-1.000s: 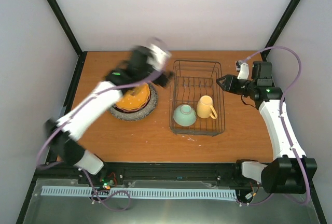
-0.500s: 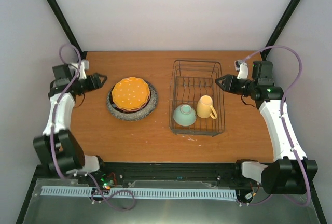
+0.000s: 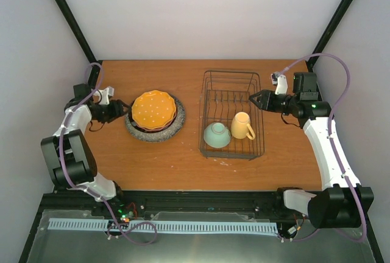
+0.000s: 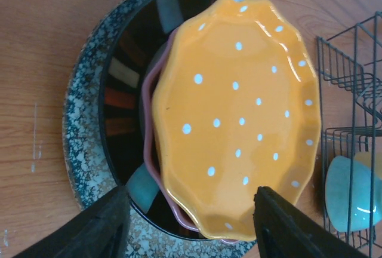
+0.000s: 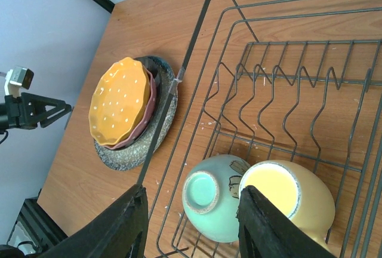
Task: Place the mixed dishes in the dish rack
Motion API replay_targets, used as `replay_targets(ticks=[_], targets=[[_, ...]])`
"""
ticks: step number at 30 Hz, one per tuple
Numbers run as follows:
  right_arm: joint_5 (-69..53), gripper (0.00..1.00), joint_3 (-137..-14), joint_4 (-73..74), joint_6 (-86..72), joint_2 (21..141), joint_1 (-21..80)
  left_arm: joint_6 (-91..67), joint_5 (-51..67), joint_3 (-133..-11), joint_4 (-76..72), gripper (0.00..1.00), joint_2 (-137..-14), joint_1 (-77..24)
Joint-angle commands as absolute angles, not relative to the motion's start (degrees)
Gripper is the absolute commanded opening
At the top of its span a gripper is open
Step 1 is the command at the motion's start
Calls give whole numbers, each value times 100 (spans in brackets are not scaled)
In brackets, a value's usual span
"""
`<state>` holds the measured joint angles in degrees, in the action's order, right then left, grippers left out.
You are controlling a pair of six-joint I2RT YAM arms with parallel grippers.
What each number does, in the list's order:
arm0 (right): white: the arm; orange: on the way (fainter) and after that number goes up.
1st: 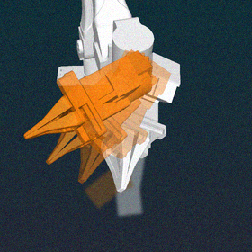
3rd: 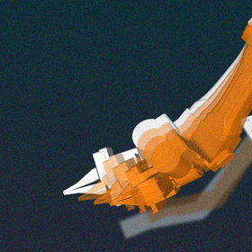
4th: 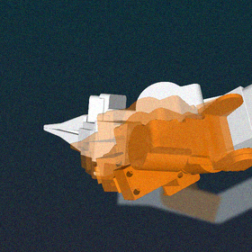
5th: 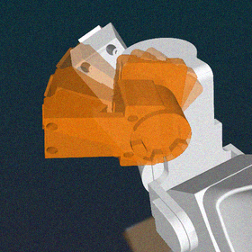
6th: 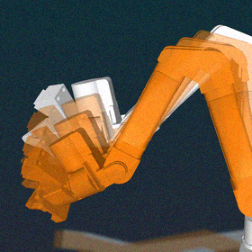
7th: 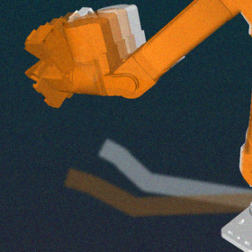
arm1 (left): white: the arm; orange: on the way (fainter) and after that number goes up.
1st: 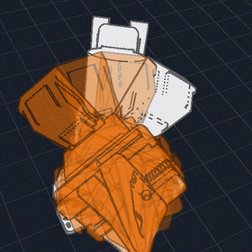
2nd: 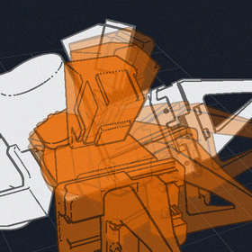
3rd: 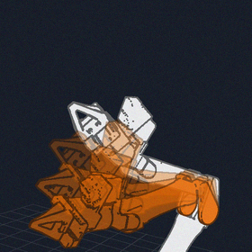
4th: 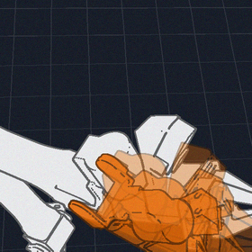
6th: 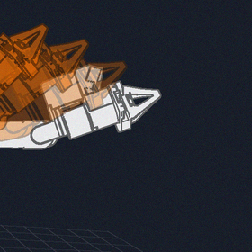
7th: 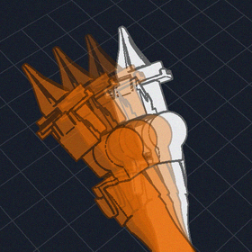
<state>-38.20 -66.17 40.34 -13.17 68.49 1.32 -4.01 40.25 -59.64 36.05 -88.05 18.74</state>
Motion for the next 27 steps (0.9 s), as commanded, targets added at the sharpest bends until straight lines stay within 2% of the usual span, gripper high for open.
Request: replay_targets(ticks=[1, 4, 17, 21, 27], targets=[[-3875, 41, -6697, 3996, -1261, 6842, 184, -228, 3768, -6167, 3616, 55, -9108, 1861], [-3906, 41, -6671, 3958, -1282, 6890, 187, -227, 3638, -6281, 3624, 48, -9447, 1715], [-3845, 41, -6642, 3955, -1300, 6923, 219, -243, 3229, -6399, 3409, 49, -9837, 1262], [-3842, 41, -6652, 3938, -1318, 6951, 228, -195, 3160, -6530, 3461, 34, -9962, 1250], [-3811, 41, -6637, 3972, -1296, 6961, 251, -178, 3186, -6557, 3413, 27, -10125, 1183]])
